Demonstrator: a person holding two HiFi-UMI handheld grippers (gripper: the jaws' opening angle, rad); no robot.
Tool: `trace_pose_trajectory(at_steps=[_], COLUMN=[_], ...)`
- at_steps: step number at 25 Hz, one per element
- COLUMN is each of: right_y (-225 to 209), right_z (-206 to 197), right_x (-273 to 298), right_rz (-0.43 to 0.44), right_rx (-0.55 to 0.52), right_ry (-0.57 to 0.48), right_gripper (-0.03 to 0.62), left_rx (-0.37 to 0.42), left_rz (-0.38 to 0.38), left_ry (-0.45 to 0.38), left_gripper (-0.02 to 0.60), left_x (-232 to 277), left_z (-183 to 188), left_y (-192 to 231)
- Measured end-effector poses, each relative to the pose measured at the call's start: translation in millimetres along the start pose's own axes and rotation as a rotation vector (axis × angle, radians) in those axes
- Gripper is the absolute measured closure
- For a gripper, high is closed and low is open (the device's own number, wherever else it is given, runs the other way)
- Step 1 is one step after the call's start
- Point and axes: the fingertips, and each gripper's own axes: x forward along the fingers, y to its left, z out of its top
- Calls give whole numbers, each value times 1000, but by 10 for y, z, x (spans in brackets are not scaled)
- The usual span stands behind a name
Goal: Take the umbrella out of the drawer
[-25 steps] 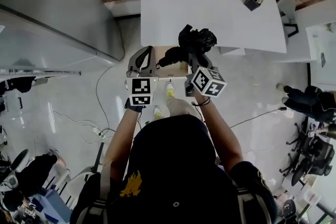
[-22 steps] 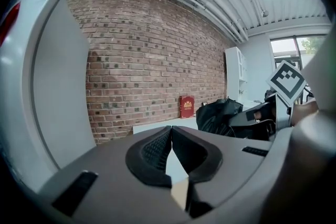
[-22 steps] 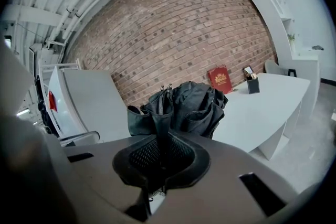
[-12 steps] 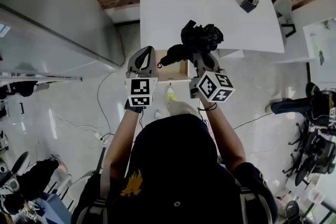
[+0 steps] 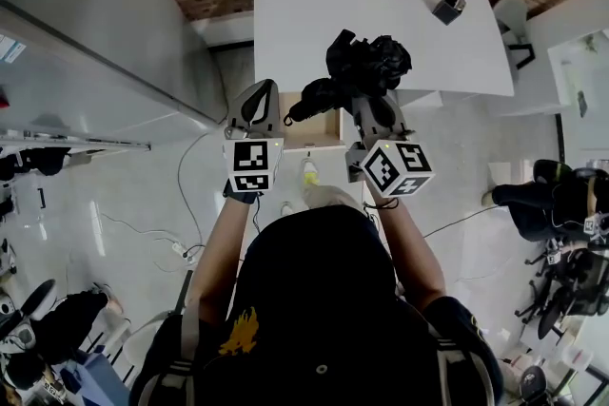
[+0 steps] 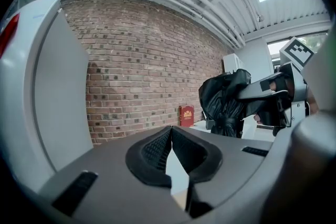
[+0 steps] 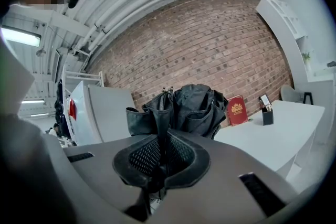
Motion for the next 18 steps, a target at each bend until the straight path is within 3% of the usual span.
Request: trace_pose_trajectory(at_steps=[18], right_y=[-36], right_z=[246], right_x=[-303], right_rz=[-2], right_rx=[-30], right_ry=[-49], right_gripper=[556], left_rx=[16], left_rz=[3], left_ry=[-26], left_gripper=[563], left_x=[-98], left_z=[140], left_y=[-163])
